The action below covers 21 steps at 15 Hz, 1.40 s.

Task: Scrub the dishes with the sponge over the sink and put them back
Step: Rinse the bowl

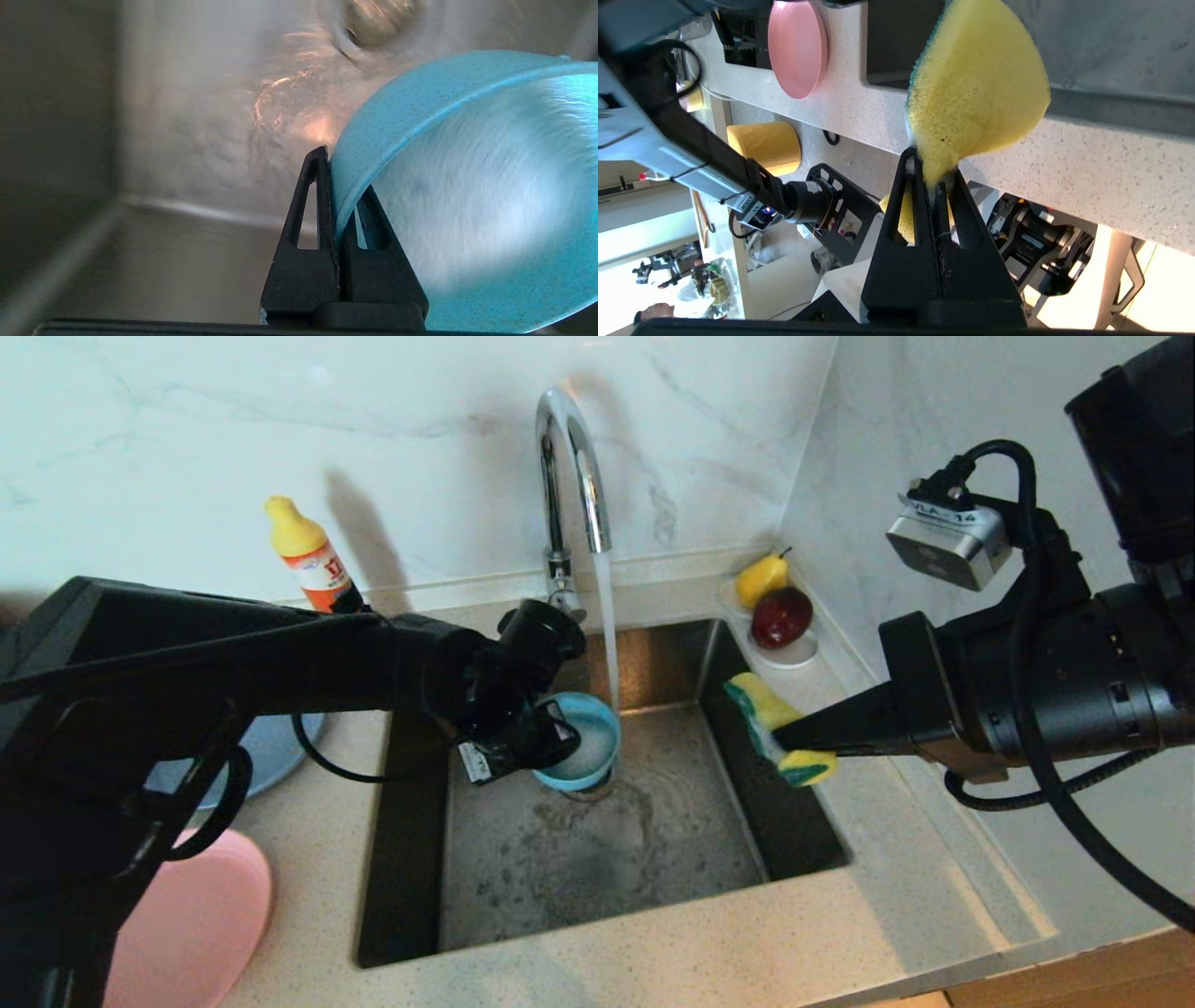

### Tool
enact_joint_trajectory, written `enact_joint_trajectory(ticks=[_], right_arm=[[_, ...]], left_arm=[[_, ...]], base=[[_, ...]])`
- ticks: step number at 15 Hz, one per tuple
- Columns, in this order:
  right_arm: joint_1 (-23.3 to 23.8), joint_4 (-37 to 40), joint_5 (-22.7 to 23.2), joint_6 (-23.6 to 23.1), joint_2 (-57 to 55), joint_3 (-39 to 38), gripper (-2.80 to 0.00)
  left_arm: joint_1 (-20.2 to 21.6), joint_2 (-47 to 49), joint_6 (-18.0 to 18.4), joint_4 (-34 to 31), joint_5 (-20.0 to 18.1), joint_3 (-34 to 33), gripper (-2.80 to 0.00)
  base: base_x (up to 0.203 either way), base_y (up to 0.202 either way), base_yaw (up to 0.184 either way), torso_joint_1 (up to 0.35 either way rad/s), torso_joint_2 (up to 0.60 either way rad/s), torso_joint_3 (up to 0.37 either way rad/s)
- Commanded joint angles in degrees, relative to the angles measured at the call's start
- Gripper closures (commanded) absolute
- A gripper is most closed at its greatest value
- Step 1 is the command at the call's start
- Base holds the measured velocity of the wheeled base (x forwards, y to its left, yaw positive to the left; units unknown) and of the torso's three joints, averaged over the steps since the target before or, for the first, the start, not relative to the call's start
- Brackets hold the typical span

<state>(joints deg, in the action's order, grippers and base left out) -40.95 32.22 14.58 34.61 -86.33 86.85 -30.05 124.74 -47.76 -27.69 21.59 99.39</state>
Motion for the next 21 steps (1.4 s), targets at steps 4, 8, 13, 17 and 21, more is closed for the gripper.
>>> enact_joint_trajectory(ticks=[4,8,13,17,21], right_arm=[[0.1,0.0,-0.2,0.1,0.9,-1.2,0.0],[0.1,-0.1,-0.1,0.1,1.2,-1.9,0.0],[0.0,-0.1,0.0,0.0,0.2,-2.2,0.0],[0.1,-0.5,0.2,-0.1,-0.4,-4.5,0.0],[0.1,-4.6,0.2,-0.1,-0.4,-5.9,0.0]], left_arm=[[4.0,-8.9,1.1,0.3,3.8,-1.1,0.0],[7.6,-16.6,10.4,10.6,4.4,-1.9,0.0],[8.8,-22.6,21.6,31.3,4.2,-12.4,0.0],[8.8,-24.4,31.1,55.9,0.7,-25.3,0.0],[8.8,-25.9,37.3,68.9,-4.0,-29.9,0.0]], base=[[0.0,0.0,0.0,0.0,0.0,0.0],[0.0,0.0,0.0,0.0,0.0,0.0],[0.0,0.0,0.0,0.0,0.0,0.0],[0.0,0.0,0.0,0.0,0.0,0.0],[0.0,0.0,0.0,0.0,0.0,0.0]])
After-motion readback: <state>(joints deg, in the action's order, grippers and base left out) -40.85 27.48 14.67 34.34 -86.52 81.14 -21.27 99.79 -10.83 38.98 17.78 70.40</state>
